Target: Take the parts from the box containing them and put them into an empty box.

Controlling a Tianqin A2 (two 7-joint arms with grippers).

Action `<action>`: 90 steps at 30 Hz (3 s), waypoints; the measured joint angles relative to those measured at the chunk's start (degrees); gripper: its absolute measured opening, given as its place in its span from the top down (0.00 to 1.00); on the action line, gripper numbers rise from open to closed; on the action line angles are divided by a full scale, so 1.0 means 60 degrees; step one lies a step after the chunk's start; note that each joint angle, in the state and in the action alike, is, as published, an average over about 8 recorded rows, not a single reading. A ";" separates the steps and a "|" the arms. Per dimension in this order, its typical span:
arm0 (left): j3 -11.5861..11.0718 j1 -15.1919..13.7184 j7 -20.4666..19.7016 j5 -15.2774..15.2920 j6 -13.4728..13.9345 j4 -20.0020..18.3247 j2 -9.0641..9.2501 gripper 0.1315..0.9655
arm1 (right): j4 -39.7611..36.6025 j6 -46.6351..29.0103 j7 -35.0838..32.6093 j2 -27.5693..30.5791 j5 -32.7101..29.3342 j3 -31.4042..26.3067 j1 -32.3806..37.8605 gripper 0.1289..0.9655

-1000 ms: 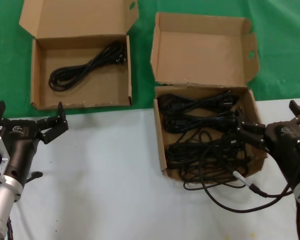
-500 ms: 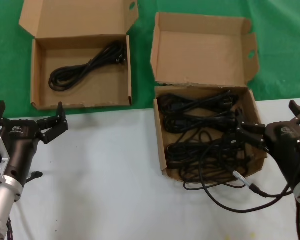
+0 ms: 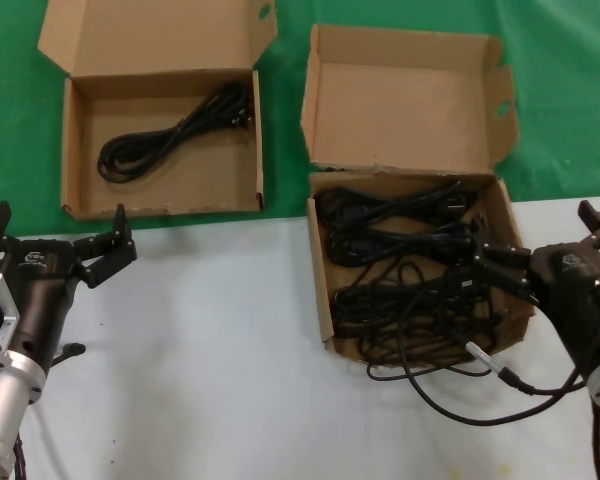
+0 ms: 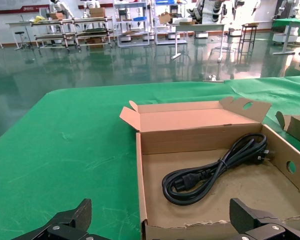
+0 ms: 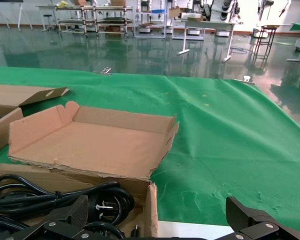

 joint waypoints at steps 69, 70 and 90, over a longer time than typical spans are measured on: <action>0.0000 0.0000 0.0000 0.0000 0.0000 0.0000 0.0000 0.00 | 0.0000 0.0000 0.0000 0.0000 0.0000 0.0000 0.0000 0.00; 0.0000 0.0000 0.0000 0.0000 0.0000 0.0000 0.0000 0.00 | 0.0000 0.0000 0.0000 0.0000 0.0000 0.0000 0.0000 0.00; 0.0000 0.0000 0.0000 0.0000 0.0000 0.0000 0.0000 0.00 | 0.0000 0.0000 0.0000 0.0000 0.0000 0.0000 0.0000 0.00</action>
